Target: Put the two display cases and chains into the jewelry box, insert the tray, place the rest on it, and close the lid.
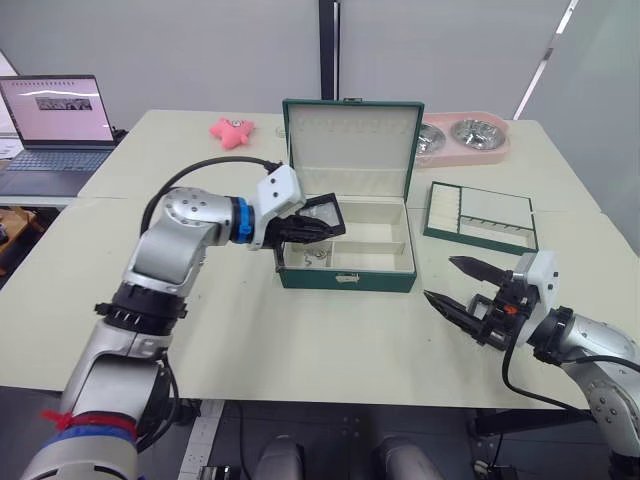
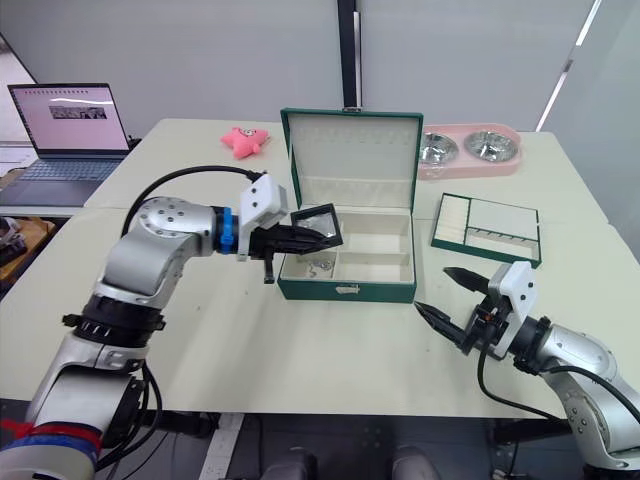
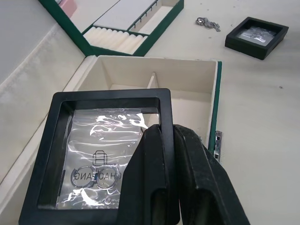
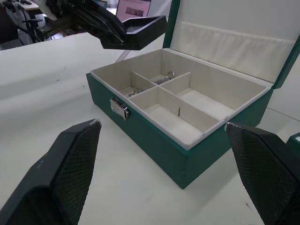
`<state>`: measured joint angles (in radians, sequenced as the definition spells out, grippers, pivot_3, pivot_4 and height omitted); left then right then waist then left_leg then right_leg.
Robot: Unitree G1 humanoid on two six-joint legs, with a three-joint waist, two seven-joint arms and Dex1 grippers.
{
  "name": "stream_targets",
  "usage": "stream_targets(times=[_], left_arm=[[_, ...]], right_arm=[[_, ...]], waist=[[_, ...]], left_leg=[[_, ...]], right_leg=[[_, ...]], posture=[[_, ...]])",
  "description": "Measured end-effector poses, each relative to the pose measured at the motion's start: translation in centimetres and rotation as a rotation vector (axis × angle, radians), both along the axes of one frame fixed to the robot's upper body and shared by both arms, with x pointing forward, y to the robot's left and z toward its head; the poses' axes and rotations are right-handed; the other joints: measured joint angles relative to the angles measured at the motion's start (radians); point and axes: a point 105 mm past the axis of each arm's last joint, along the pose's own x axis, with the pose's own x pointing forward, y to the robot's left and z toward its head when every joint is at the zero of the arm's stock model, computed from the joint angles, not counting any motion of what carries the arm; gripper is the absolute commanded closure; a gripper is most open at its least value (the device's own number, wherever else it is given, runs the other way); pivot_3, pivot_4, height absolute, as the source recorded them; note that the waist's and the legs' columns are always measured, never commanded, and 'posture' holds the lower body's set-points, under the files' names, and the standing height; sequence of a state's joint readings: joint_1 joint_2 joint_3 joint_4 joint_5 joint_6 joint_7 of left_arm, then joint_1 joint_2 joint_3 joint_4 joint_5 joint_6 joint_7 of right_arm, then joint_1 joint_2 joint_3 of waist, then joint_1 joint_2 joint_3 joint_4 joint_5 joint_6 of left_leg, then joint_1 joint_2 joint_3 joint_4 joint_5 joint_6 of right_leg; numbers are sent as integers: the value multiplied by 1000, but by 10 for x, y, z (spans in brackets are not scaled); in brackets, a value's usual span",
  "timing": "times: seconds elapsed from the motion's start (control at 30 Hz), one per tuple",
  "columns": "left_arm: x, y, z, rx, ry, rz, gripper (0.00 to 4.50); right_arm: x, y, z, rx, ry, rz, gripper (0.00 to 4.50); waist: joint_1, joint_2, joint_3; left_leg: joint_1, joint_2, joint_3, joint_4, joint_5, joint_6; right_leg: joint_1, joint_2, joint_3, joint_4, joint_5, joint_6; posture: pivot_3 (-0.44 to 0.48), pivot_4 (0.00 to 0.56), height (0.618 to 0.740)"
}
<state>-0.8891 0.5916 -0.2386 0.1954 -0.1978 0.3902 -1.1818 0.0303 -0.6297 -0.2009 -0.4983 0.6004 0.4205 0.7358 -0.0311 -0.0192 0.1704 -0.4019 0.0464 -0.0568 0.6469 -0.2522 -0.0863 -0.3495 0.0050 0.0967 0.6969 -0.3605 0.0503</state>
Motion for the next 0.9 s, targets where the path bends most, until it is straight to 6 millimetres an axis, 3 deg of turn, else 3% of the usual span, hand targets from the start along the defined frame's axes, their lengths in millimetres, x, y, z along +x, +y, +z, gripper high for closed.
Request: stream_targets(times=[0.17, 0.37, 0.57, 0.9], left_arm=[[9, -25, 4, 24, -49, -65, 4467], [24, -43, -10, 47, -44, -84, 4467], [40, -50, -24, 62, -41, -58, 4467], [50, -56, -41, 83, -29, -42, 4467]], right_arm=[[-5, -4, -1, -5, -4, -41, 0], [-9, -8, -1, -11, -10, -89, 0], [-12, -9, -1, -7, -14, -121, 0], [-14, -8, 2, -9, -29, -135, 0]], waist=[[1, 0, 0], [-3, 0, 0], [-1, 0, 0], [-1, -1, 0]], left_leg=[[0, 0, 0, 0, 0, 0], [0, 0, 0, 0, 0, 0], [0, -1, 0, 0, 0, 0], [0, -1, 0, 0, 0, 0]], right_leg=[[0, 0, 0, 0, 0, 0], [0, 0, 0, 0, 0, 0], [0, 0, 0, 0, 0, 0], [0, 0, 0, 0, 0, 0]], posture=[[0, 150, 740], [0, 150, 740], [0, 150, 740], [0, 150, 740]])
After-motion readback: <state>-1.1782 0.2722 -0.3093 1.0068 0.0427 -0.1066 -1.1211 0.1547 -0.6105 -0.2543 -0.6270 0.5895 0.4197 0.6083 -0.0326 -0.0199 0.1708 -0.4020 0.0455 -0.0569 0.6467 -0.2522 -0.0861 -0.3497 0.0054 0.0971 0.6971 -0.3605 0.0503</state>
